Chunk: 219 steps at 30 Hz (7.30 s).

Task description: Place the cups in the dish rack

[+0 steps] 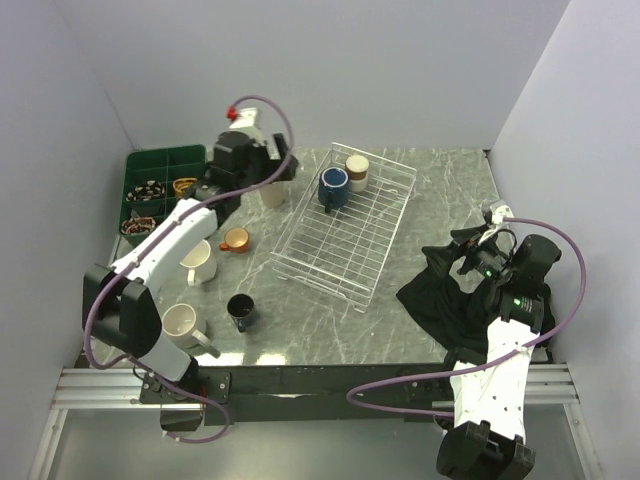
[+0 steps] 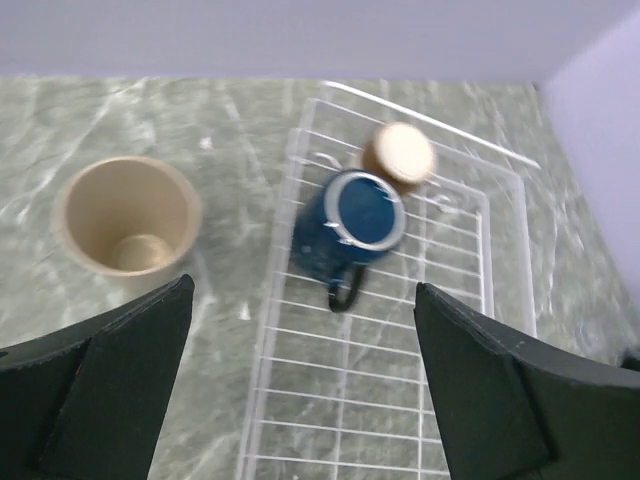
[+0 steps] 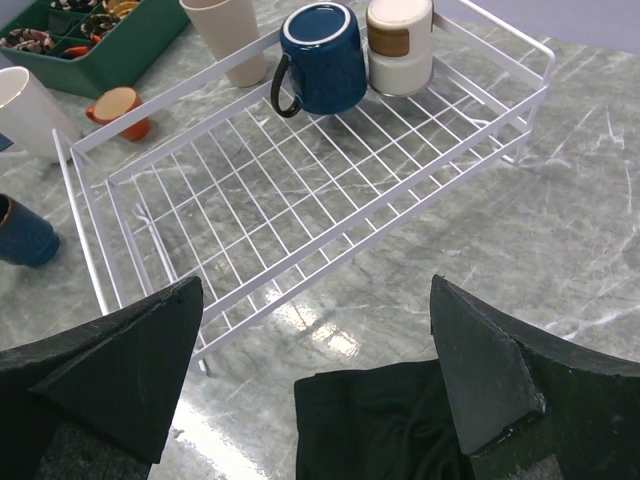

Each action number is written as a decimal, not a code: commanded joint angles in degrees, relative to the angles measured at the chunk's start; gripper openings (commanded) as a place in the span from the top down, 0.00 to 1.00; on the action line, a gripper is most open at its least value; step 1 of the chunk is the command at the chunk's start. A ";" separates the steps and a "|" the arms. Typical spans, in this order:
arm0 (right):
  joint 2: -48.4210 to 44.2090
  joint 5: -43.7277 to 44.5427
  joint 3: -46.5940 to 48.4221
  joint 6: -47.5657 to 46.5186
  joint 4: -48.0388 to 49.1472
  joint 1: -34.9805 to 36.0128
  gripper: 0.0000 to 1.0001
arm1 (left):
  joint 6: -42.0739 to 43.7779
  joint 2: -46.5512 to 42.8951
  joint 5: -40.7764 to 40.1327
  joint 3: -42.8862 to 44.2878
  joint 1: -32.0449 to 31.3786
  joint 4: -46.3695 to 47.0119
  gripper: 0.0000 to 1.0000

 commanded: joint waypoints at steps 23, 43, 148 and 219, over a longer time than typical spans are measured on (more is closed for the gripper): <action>0.24 0.44 1.74 -1.68 0.03 -0.50 0.00 | -12.67 27.01 0.70 20.50 15.07 -18.76 0.19; -0.81 0.44 1.74 -3.16 -0.76 -0.58 0.00 | -13.10 21.61 17.27 13.76 19.90 -8.16 0.99; 25.02 5.98 27.31 63.64 30.53 34.23 1.00 | -62.16 -18.48 15.01 -37.67 -11.12 55.17 0.31; 77.32 48.78 76.10 -13.80 -26.25 34.92 0.00 | -24.44 -69.65 -14.70 -42.50 -10.50 -19.65 0.04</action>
